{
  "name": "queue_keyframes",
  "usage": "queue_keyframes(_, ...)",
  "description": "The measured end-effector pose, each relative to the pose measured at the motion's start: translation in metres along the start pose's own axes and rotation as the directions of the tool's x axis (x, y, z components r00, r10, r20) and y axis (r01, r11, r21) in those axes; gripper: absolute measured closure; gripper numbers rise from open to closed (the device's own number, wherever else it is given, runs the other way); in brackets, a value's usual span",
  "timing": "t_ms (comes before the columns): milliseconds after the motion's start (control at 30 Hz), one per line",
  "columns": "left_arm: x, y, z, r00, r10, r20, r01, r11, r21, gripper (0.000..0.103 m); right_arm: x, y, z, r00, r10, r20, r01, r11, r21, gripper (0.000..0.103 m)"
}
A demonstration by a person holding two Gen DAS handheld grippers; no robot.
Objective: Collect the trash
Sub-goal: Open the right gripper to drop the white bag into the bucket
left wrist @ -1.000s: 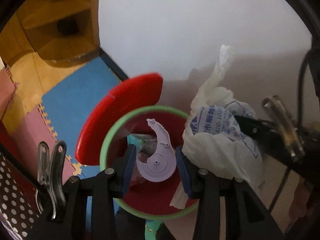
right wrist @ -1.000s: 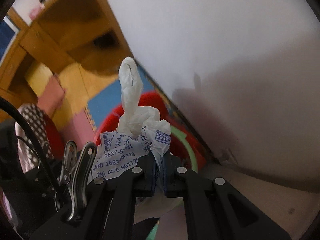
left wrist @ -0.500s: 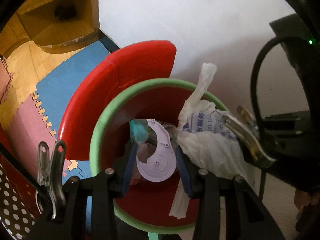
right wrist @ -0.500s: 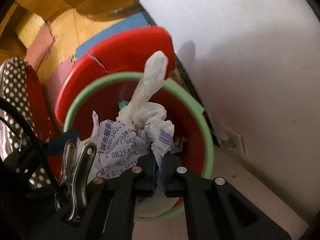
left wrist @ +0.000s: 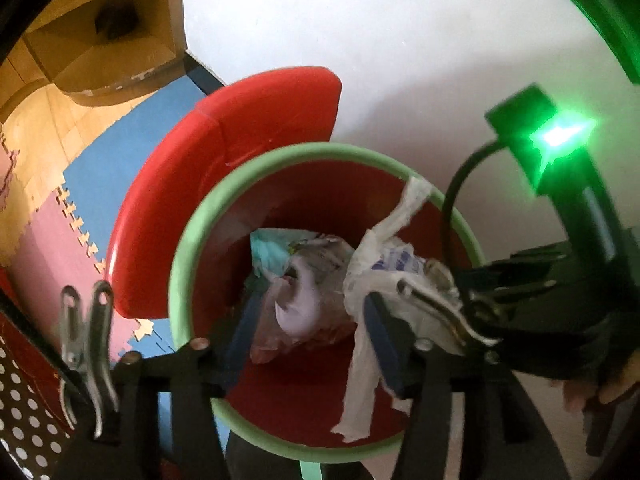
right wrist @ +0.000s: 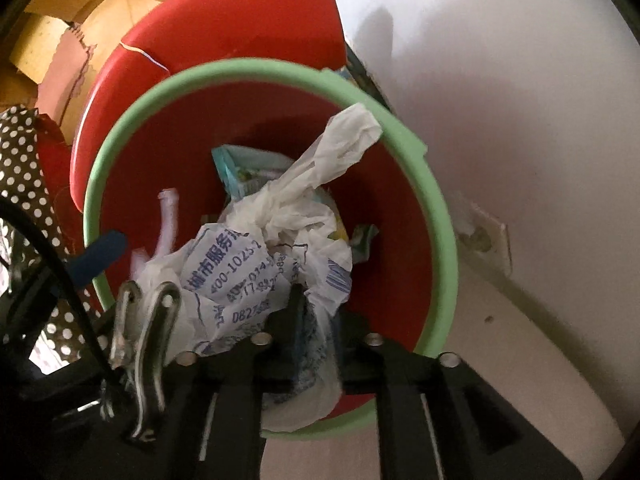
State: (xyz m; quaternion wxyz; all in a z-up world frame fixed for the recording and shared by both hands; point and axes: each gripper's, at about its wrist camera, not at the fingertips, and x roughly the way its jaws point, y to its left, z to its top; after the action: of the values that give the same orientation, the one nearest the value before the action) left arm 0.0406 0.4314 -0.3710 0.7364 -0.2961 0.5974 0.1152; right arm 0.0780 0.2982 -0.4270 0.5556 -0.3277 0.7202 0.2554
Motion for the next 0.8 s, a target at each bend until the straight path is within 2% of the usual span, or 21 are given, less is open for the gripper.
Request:
queue_keyframes(33,-0.003,0.001,0.001,1.0,-0.001,0.005,0.001,1.0,0.0,0.038,0.0,0.0,0.0,1.0,-0.01,0.0,0.01,1.0,-0.001,0.069)
queue_keyframes(100,-0.007,0.003,0.002,1.0,0.0,0.004,0.0,1.0,-0.002,0.034,-0.001,0.0,0.002,1.0,-0.029,0.009,0.03,0.999,-0.013,0.058)
queue_keyframes(267,-0.02,0.004,0.004,1.0,-0.013,0.011,0.013,1.0,0.001,0.025,-0.011,-0.003,-0.002,0.997,-0.04,0.058,0.041,0.999,-0.014,0.04)
queue_keyframes(367,-0.026,0.002,0.003,1.0,-0.009,0.016,0.008,1.0,0.013,0.022,-0.016,-0.004,-0.004,0.997,-0.027,0.074,0.028,1.0,-0.009,0.036)
queue_keyframes(533,-0.034,0.001,0.0,1.0,-0.006,0.016,0.006,1.0,0.012,0.022,-0.021,-0.004,-0.007,0.996,-0.027,0.085,0.027,1.0,-0.003,0.034)
queue_keyframes(667,-0.043,-0.002,-0.001,1.0,-0.002,0.024,0.002,1.0,0.013,0.021,-0.023,-0.004,-0.022,0.994,-0.014,0.106,0.013,1.0,0.009,0.034)
queue_keyframes(800,-0.055,-0.001,0.001,0.999,-0.01,0.035,0.009,1.0,0.007,0.019,-0.042,-0.006,-0.035,0.99,0.006,0.144,-0.01,1.0,0.023,0.034)
